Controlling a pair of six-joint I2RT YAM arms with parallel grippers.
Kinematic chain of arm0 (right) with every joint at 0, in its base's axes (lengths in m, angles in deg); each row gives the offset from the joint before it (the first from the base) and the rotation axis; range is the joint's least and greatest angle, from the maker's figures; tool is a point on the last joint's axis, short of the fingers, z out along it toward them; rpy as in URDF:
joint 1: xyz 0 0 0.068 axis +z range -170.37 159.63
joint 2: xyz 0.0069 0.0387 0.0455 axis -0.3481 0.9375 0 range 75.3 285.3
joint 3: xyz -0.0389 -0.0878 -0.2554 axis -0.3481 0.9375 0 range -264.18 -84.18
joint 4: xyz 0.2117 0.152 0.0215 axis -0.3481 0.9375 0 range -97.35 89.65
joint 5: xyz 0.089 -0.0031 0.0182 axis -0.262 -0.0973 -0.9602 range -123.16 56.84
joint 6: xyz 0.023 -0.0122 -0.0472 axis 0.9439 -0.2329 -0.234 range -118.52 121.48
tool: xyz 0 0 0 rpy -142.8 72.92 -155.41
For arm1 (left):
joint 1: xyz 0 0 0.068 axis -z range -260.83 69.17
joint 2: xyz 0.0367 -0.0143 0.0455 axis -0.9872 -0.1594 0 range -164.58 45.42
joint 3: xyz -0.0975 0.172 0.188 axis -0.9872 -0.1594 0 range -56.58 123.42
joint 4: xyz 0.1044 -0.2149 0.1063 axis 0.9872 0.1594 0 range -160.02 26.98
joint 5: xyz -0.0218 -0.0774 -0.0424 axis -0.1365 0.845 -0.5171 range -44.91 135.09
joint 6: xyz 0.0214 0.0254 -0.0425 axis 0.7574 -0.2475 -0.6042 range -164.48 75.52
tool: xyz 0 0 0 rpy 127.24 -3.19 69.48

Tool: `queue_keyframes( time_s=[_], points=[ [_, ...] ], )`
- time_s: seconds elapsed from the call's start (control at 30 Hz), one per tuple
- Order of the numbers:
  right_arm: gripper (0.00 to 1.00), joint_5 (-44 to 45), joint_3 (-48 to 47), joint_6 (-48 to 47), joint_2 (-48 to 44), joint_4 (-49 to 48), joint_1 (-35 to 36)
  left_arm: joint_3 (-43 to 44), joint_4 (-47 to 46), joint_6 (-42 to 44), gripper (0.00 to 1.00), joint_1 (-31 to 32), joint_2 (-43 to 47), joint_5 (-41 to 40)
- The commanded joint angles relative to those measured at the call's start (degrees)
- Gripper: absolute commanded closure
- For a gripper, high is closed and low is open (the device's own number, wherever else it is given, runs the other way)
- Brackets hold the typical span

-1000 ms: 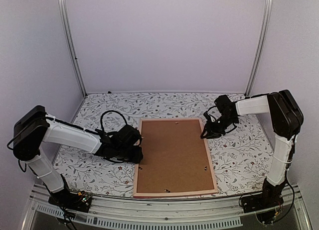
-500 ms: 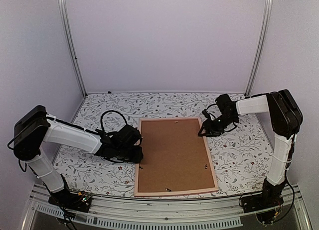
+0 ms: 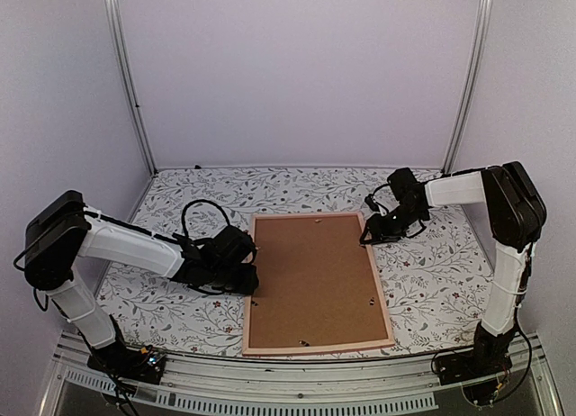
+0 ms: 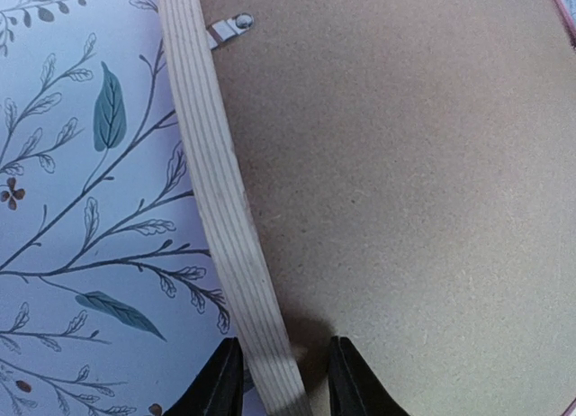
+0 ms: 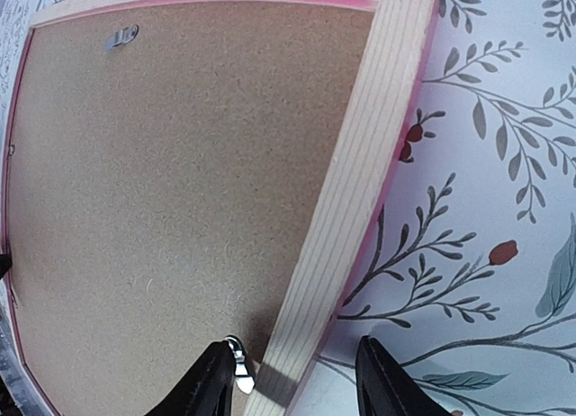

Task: Put the photo into the frame
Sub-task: Press the fastener onto the backboard.

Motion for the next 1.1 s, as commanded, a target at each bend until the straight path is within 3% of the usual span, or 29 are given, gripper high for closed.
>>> queue_keyframes(
  time_s=[0.0, 1.07],
  points=[
    [0.51, 4.24, 0.38, -2.82, 0.48, 2.17, 0.51, 0.01, -0.75, 0.92, 0.65, 0.79, -1.84, 1.23],
    [0.51, 4.43, 5.63, -1.72, -2.47, -0.25, 0.97, -0.17, -1.01, 1.05, 0.65, 0.81, -2.14, 1.52]
  ],
)
